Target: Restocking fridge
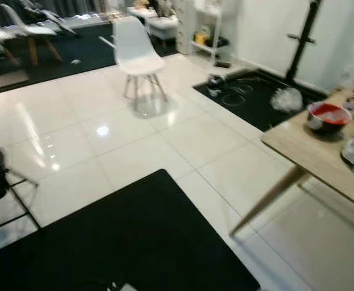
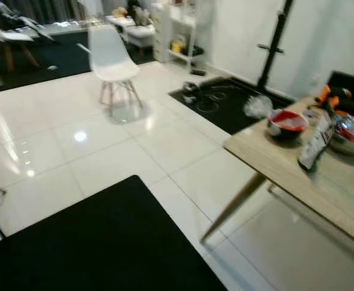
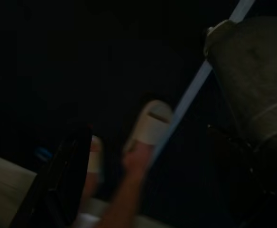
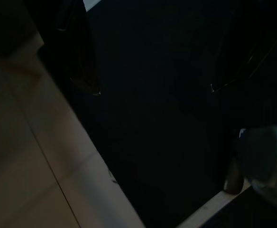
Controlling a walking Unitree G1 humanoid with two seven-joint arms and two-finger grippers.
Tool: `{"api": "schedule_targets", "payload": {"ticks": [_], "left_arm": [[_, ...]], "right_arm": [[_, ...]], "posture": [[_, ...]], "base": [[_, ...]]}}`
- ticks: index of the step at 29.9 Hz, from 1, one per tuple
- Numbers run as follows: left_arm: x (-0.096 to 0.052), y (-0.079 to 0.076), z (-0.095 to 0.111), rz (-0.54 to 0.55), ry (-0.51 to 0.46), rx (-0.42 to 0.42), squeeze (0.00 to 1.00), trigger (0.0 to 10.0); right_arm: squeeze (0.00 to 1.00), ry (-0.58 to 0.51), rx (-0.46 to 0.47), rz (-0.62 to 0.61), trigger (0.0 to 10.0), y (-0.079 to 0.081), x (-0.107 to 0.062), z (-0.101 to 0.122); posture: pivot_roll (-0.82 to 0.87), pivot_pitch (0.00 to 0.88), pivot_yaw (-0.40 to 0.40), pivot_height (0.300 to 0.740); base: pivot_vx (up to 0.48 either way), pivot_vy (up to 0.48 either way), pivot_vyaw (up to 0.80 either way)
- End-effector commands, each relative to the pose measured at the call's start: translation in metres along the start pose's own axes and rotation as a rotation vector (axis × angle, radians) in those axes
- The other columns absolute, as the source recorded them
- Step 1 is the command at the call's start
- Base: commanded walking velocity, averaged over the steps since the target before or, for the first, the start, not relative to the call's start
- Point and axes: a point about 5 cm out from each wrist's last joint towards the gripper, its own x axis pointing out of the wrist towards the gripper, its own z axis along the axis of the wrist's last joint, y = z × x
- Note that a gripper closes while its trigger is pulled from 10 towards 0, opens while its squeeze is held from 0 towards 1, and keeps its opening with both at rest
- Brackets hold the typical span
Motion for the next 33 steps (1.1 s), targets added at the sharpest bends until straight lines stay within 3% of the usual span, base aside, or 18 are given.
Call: {"api": "schedule_targets", "payload": {"ticks": [1,33], "left_arm": [[0.001,-0.009,-0.001,-0.03,0.0,0.009,0.0,10.0],[0.002,-0.009,0.005,-0.026,-0.01,0.013,0.0,10.0]], "right_arm": [[0.0,-0.026,0.002,-0.006,10.0,0.0,0.0,0.008],[0.0,-0.086,0.028,0.035,10.0,0.003,0.001,0.02]], "posture": [[-0.05,0.0,0.028,0.74],[-0.05,0.0,0.024,0.74]], "base": [[0.311,0.0,0.0],[0.307,0.0,0.0]]}}
